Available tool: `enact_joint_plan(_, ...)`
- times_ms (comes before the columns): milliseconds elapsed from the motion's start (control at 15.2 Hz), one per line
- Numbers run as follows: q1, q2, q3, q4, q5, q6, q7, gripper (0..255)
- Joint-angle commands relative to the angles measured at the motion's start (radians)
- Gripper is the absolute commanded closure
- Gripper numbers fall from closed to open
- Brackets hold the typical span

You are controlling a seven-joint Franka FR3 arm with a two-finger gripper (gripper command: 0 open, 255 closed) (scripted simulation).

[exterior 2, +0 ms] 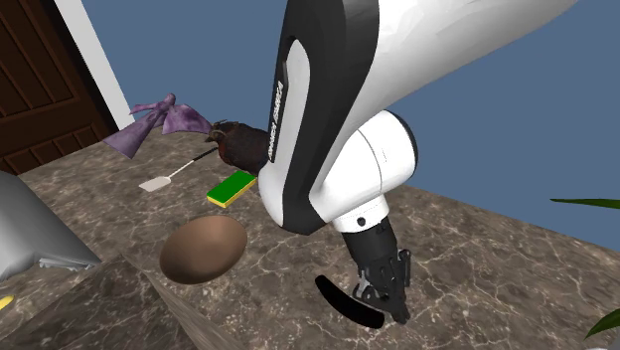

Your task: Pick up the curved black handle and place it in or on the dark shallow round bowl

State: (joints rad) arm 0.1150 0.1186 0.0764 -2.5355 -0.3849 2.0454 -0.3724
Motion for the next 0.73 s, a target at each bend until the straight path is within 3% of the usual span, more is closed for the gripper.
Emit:
enact_joint_plan(0,0.0,0.0,0.0,0.0,0.0,0.0,0.0,255)
enact_joint_plan(264,0.0,0.0,0.0,0.0,0.0,0.0,0.0,255)
enact_joint_plan(330,0.0,0.0,0.0,0.0,0.0,0.0,0.0,0)
enact_joint_plan(660,-0.029,-0.074,0.004,-0.191,0.123,0.502,-0.078,0)
